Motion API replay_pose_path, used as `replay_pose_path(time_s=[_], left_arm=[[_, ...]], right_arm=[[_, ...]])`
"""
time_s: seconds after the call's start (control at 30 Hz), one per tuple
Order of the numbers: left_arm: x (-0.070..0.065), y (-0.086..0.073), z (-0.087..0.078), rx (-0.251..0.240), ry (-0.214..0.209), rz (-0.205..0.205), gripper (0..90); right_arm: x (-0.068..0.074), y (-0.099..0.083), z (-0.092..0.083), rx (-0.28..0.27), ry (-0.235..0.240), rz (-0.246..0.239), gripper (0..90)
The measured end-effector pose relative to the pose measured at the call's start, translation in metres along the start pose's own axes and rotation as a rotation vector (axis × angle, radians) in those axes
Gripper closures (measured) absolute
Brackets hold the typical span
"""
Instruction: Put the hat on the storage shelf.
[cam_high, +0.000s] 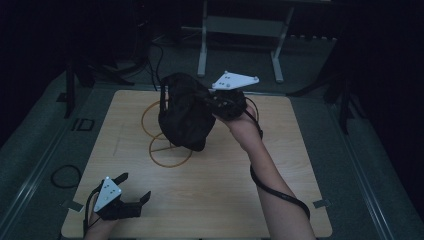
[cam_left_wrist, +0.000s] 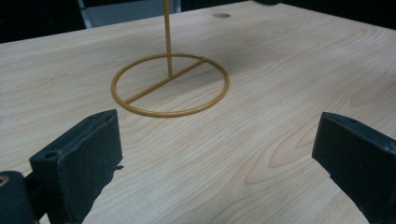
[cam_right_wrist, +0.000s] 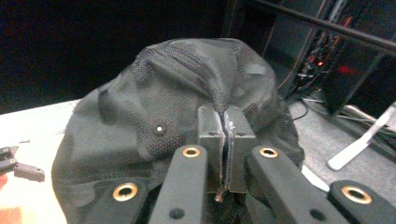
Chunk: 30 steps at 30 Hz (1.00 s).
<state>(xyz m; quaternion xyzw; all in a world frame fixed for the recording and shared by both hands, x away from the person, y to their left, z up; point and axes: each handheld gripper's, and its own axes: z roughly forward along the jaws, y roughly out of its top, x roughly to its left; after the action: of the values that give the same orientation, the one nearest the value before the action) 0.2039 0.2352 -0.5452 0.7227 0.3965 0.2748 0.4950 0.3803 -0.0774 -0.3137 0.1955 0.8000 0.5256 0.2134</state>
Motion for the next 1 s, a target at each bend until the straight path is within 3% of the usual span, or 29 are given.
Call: replay_pose_path(time_s=[0.13,0.4,0.57,0.7,0.87,0.9,0.93,1.0], left_arm=[[-0.001,-0.002,0.002,0.003,-0.011,0.001,2.0],[0.0,-0.002,-0.001,-0.013,-0.005,-0.009,2.0],[0.002,-0.002,-0.002,-0.022,0.001,-0.016,2.0],[0.003,-0.003,-0.002,-0.019,0.001,-0.012,2.0],[0.003,-0.003,-0.002,-0.018,-0.001,-0.013,2.0],[0.003,-0.003,-0.002,-0.017,-0.003,-0.013,2.0],[0.003,-0.003,-0.002,-0.019,-0.006,-0.017,2.1],[0.003,-0.003,-0.002,-0.017,-0.004,-0.012,2.1]], right_arm=[[0.003,0.0,0.021,0.037,0.013,0.012,87.7],[0.009,0.0,0.049,0.058,0.045,0.033,87.6],[0.011,-0.001,0.061,0.08,0.068,0.056,87.5],[0.015,-0.002,0.068,0.095,0.077,0.046,87.0],[0.014,-0.003,0.07,0.093,0.099,0.064,85.4],[0.014,-0.003,0.07,0.093,0.099,0.064,84.2],[0.013,-0.004,0.071,0.097,0.125,0.081,75.6],[0.014,-0.006,0.074,0.097,0.151,0.088,68.3]])
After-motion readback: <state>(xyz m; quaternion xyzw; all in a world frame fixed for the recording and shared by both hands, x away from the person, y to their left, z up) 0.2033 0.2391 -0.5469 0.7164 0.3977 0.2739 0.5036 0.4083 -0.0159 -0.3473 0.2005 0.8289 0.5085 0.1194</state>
